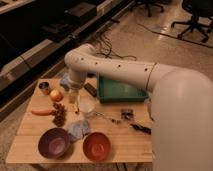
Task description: Place pepper in table surface
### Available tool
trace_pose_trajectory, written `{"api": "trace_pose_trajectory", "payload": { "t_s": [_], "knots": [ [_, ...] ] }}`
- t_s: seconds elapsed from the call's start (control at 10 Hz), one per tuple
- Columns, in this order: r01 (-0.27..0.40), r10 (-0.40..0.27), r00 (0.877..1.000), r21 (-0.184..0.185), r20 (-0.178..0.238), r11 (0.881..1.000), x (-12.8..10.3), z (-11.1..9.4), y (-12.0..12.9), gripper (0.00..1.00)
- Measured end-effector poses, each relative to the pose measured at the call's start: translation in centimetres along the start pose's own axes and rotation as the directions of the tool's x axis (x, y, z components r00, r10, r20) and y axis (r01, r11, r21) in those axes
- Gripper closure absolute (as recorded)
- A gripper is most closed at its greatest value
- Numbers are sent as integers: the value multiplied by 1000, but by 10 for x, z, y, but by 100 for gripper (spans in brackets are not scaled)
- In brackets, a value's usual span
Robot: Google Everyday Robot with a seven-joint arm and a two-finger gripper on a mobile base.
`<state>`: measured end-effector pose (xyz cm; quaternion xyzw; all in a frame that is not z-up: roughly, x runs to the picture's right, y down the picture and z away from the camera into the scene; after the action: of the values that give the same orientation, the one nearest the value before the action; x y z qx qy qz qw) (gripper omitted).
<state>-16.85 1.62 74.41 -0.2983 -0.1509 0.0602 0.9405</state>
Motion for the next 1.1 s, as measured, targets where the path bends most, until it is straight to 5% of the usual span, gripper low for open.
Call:
{"api": "trace_pose_trajectory", "payload": {
  "t_s": [0.2,0.5,0.7,1.1],
  "knots": [
    [70,-71,995,23,65,997,-19,-6,-2,35],
    [220,-225,959,47,173,974,-68,-2,-13,35],
    [282,-283,938,34,201,959,-102,13,-22,35],
    [318,-306,930,-29,202,948,-129,58,-19,35]
  ]
}}
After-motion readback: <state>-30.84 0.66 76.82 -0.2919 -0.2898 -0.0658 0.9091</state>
